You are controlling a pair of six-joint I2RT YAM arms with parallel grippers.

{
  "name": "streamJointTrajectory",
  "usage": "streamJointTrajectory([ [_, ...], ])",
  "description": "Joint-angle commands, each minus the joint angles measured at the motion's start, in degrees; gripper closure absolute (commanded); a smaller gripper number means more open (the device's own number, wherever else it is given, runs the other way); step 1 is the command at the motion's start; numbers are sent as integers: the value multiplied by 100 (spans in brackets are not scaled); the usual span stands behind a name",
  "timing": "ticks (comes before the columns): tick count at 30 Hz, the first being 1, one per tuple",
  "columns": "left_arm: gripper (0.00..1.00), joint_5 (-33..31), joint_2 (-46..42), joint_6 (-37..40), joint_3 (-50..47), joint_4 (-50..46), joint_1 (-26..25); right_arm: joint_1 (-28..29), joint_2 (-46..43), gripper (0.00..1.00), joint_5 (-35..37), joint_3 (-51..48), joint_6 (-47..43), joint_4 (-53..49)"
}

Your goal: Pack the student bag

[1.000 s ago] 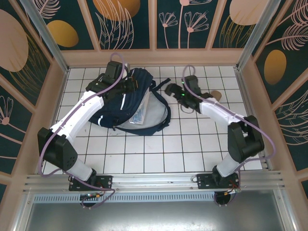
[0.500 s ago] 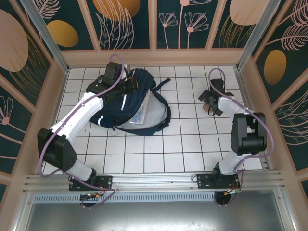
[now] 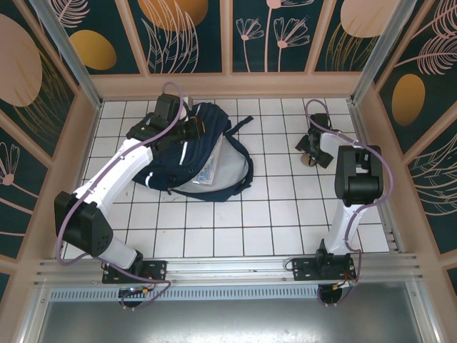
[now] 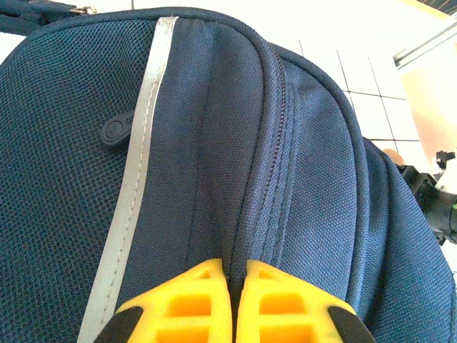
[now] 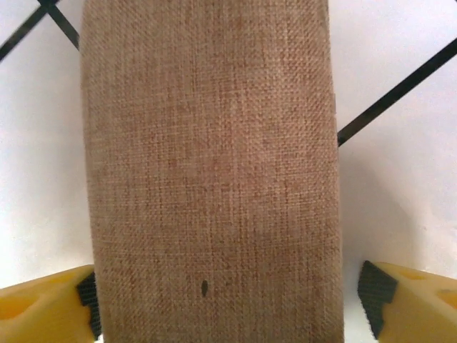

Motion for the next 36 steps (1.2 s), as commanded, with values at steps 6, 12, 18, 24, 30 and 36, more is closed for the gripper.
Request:
streamJointTrajectory([
  [6, 100, 108, -268, -65, 68, 447, 14, 37, -178, 46, -76, -100, -144, 17],
  [12, 100, 13, -254, 0, 146, 389, 14, 303, -746, 47, 36, -346, -161, -60],
  [18, 100, -57, -232, -32, 144, 420, 14, 1056, -1326, 51, -110, -346, 65, -243],
  [24, 100, -76, -247, -71, 144, 411, 14, 2307, -1485, 53, -217, -61, 600, -323],
  [30, 100, -105, -314, -91, 66, 426, 14, 3513, -1176, 52, -358, 466, 1135, -276],
  [36, 100, -65, -370, -139, -12, 459, 15, 4222, -576, 52, -465, 805, 1652, -164],
])
